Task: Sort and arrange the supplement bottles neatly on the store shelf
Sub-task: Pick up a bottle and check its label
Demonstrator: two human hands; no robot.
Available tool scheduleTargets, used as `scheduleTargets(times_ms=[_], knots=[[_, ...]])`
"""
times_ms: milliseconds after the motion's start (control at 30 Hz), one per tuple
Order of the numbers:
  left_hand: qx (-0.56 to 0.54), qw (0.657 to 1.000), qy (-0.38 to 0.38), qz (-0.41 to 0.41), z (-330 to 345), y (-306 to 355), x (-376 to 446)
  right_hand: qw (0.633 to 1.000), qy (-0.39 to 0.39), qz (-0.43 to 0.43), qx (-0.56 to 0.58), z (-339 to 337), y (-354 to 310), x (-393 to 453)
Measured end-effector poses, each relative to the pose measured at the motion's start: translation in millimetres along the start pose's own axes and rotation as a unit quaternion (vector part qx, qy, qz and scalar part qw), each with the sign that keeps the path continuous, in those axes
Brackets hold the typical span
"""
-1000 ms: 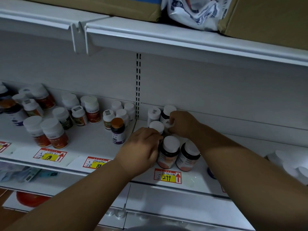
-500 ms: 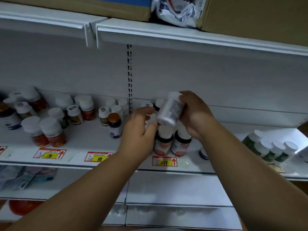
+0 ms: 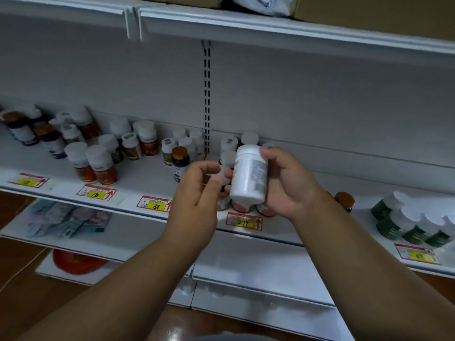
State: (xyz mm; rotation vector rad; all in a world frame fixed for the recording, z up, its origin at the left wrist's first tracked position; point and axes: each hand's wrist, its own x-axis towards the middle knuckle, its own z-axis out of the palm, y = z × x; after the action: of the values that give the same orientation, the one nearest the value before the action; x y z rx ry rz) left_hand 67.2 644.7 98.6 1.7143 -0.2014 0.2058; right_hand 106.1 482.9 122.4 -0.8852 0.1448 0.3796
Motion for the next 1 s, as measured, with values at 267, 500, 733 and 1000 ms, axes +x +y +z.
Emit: scheduleTargets(times_ms=[267, 500, 733, 1000], knots=[[-0.005, 0.999, -0.043, -0.003, 60, -3, -24, 0.997, 0.04, -0.046, -0.052, -43, -9, -57], [-0.011, 0.989, -0.146, 0.009, 117, -7, -41, 0.989, 0.119, -0.082, 0.014, -90, -19, -112], [-0.019, 0.952, -0.305, 0.025, 173, -4, -58, 0.93, 0.297, -0.185, -0.111, -121, -11, -180], [-0.042, 0.896, -0.436, 0.077, 267, 22, -109, 0.864, 0.39, -0.252, -0.197, -184, -22, -271]])
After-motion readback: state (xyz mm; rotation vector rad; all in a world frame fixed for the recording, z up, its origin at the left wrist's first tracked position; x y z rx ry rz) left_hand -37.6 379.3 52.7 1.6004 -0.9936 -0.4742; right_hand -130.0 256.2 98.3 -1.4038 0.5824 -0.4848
